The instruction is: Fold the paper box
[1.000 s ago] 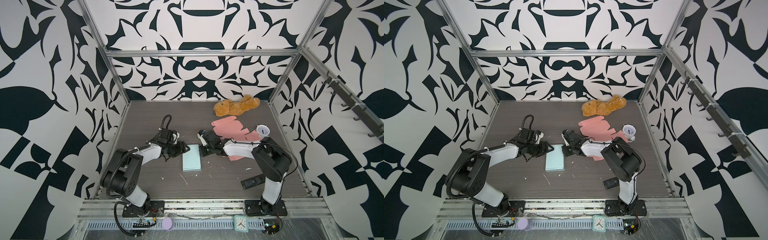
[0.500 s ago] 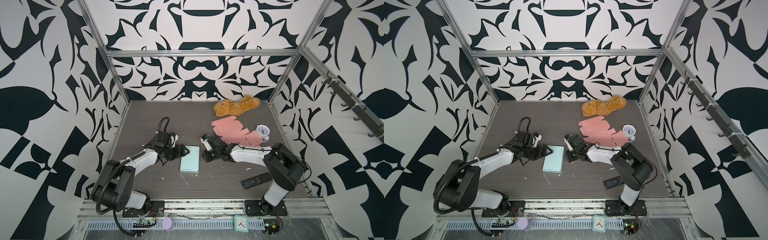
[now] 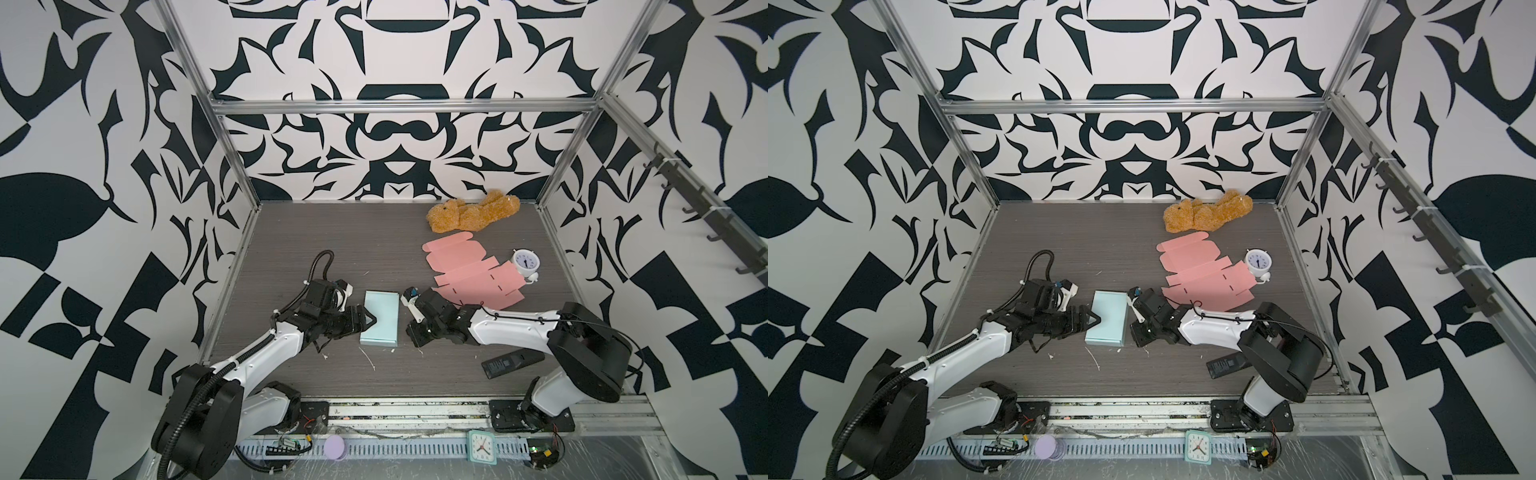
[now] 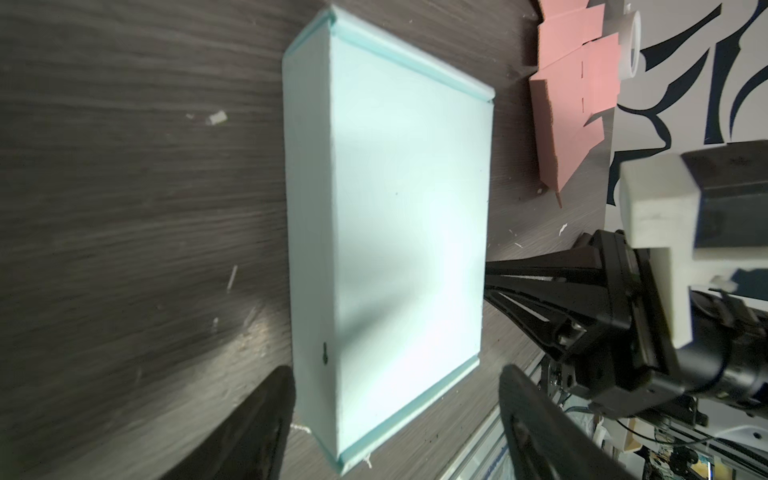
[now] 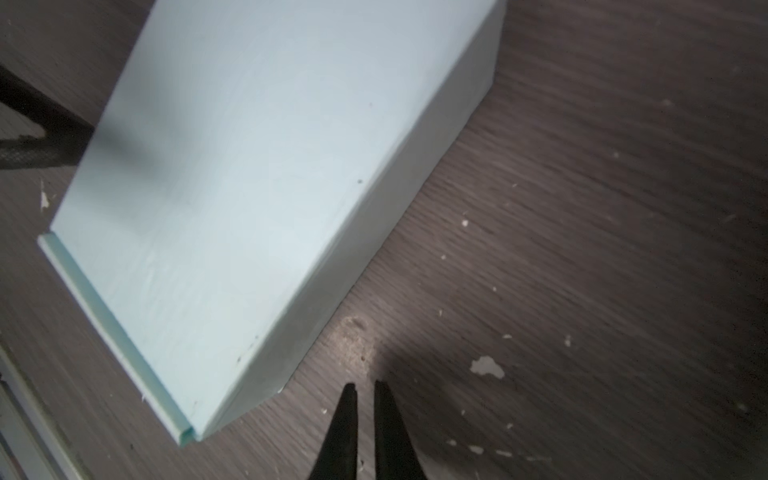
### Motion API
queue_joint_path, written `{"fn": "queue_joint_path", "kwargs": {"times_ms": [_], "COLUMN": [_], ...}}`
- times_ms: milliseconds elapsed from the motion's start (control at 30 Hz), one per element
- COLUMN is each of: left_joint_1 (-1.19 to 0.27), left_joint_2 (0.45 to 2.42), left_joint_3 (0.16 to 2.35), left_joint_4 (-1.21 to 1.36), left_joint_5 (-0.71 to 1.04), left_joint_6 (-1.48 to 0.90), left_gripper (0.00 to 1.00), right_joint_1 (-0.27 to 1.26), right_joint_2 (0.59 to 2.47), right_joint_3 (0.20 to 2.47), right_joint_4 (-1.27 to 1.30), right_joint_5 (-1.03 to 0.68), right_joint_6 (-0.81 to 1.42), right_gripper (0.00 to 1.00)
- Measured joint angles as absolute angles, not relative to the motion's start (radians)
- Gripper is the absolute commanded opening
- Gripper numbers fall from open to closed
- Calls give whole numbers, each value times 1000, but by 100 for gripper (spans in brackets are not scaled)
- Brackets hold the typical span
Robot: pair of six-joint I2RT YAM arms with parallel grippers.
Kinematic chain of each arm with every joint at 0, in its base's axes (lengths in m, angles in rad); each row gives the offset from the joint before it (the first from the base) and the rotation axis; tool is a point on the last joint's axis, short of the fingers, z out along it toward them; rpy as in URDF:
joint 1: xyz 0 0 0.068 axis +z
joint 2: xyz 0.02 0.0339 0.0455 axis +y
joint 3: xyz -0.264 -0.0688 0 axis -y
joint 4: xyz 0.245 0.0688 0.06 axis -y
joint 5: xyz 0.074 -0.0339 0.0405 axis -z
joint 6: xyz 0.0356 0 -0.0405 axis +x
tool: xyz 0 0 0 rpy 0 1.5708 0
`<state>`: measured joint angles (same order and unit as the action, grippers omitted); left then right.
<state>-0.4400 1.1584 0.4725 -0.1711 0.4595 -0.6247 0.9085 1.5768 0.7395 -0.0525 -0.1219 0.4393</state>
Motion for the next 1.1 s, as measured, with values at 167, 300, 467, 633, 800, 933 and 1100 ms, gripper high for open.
{"fn": "queue_joint_path", "kwargs": {"times_ms": [167, 300, 467, 633, 800, 933, 1100], "left_joint_1": [-451, -459, -471, -499, -515, -529, -542], "left_joint_2": [1155, 1146, 1159, 1179, 1198, 1206, 1209], "left_joint_3": [464, 464, 464, 464, 464, 464, 464], "left_joint_4": [-184, -183, -175, -153, -134, -126, -115], "left_joint_5": [455, 453, 452, 448, 435, 413, 392], "left_joint_6": [-640, -647, -656, -666, -679, -688, -701], "left_gripper": [77, 75, 74, 74, 72, 71, 70], "right_joint_1": [940, 958, 971, 982, 995, 1000, 1003], "right_joint_2": [1577, 1579, 1597, 1614, 1625, 1626, 1630], "right_joint_3": [735, 735, 735, 736, 739, 740, 748], "right_joint_4": [-52, -47, -35, -18, 4, 4, 0], "right_joint_5": [-114, -109, -108, -108, -104, -99, -97], "right_joint_6": [459, 471, 476, 483, 492, 492, 492], "right_gripper": [12, 12, 12, 12, 12, 12, 12]}}
